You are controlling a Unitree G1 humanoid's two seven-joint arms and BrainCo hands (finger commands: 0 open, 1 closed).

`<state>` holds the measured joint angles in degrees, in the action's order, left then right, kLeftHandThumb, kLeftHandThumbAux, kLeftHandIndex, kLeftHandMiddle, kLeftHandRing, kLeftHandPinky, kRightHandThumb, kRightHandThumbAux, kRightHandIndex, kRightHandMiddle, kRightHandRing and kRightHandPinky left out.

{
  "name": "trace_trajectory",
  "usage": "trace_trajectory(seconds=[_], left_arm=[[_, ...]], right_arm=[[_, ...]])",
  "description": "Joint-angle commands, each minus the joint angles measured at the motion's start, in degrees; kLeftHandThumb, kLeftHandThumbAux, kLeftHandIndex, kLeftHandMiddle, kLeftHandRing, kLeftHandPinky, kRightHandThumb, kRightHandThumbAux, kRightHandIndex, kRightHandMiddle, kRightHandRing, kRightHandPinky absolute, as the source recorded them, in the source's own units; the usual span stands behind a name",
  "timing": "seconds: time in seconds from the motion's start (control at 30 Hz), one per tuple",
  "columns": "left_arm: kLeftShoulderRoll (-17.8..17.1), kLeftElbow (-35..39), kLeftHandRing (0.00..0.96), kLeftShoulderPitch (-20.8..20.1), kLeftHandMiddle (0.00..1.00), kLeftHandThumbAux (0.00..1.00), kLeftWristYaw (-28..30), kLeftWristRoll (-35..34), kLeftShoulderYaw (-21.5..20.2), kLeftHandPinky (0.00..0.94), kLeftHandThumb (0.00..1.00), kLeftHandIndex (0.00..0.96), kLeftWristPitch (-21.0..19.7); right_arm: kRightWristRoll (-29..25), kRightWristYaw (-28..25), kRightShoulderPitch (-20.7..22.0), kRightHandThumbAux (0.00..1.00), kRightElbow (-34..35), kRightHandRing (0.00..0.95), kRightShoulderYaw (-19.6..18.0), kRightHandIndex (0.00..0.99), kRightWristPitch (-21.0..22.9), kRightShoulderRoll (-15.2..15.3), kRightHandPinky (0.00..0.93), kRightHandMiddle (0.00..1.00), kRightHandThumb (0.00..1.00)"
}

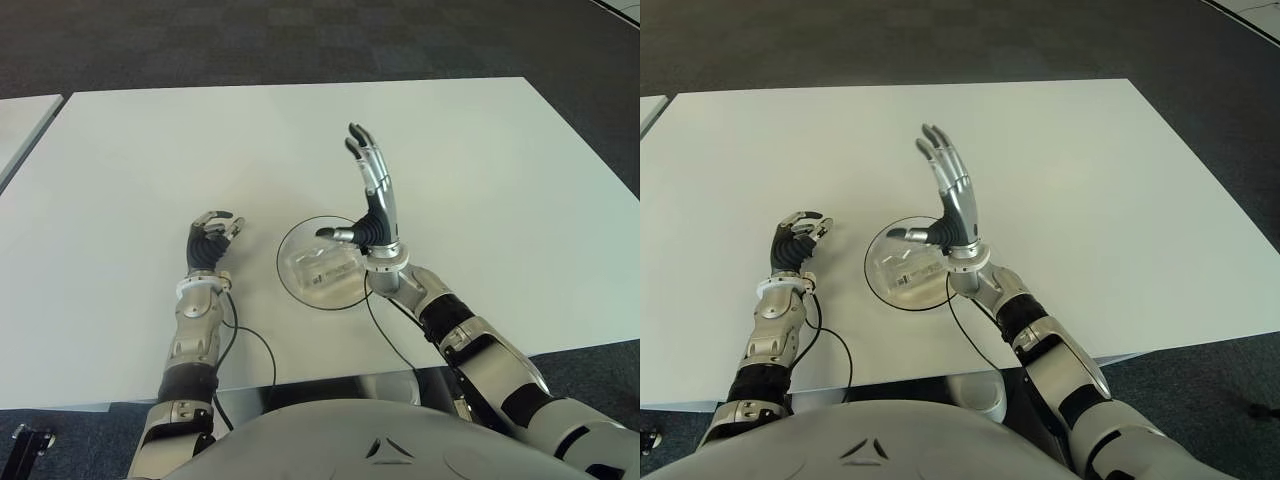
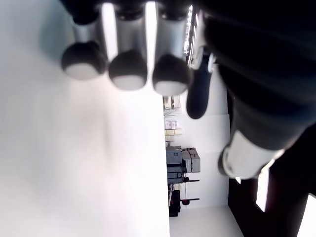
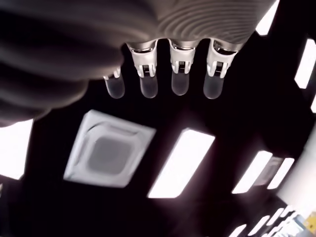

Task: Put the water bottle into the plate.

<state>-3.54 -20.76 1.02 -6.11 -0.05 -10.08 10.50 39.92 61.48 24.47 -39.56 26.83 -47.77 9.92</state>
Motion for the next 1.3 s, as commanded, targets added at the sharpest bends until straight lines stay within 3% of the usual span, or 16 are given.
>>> trace_trajectory(seconds=[0.03, 0.23, 0.3, 0.43, 0.53, 0.6, 0.9, 1.3], left_arm=[[0.4, -2.0, 0.886, 1.1, 0.891, 0.722, 0.3, -0.7, 0.0, 0.873, 0.701, 0.438, -1.9], [0.2, -3.4, 0.881, 0.8, 0.887, 0.722, 1.0, -1.3, -0.2, 0.867, 0.702, 0.438, -0.9], [0.1, -3.7, 0.879, 0.7, 0.885, 0.722, 1.1, -1.5, -0.2, 0.864, 0.701, 0.438, -0.6], [0.1, -3.9, 0.88, 0.8, 0.885, 0.722, 1.3, -1.8, -0.1, 0.869, 0.701, 0.438, 0.1], [0.1, -4.0, 0.881, 0.8, 0.887, 0.722, 1.2, -1.8, -0.1, 0.868, 0.701, 0.438, 0.4], [0.1, -4.1, 0.88, 0.8, 0.887, 0.722, 1.2, -1.7, -0.1, 0.867, 0.701, 0.438, 0.5], [0.1, -4.9, 0.881, 0.7, 0.886, 0.722, 1.7, -2.1, -0.1, 0.872, 0.702, 0.438, 1.3], [0.0, -5.4, 0.884, 0.7, 0.887, 0.722, 1.7, -1.9, 0.3, 0.875, 0.701, 0.438, 2.4]], right_arm=[[-7.2, -5.8, -3.6, 0.378, -3.9, 0.0, -5.3, 0.0, 2.6, -0.6, 0.0, 0.0, 0.345], [-13.3, -11.4, -5.1, 0.538, -1.4, 0.0, -9.7, 0.0, 5.4, -4.5, 0.092, 0.0, 0.347], [-15.0, -12.6, -5.3, 0.715, -1.1, 0.0, -11.1, 0.0, 5.4, -5.5, 0.142, 0.0, 0.402], [-20.0, -16.2, -5.8, 0.849, -0.7, 0.02, -14.5, 0.005, 5.4, -7.5, 0.186, 0.01, 0.518], [-24.9, -20.7, -6.3, 0.925, -0.7, 0.072, -17.5, 0.051, 6.3, -8.0, 0.199, 0.055, 0.498], [-26.9, -23.3, -6.6, 0.965, -0.8, 0.094, -18.9, 0.072, 6.8, -8.1, 0.202, 0.076, 0.422], [-32.1, -31.1, -7.1, 0.974, -1.1, 0.137, -24.0, 0.098, 10.3, -9.5, 0.215, 0.109, 0.15], [-34.1, -36.9, -8.0, 0.941, 0.3, 0.215, -27.4, 0.127, 13.6, -10.4, 0.304, 0.189, 0.132]])
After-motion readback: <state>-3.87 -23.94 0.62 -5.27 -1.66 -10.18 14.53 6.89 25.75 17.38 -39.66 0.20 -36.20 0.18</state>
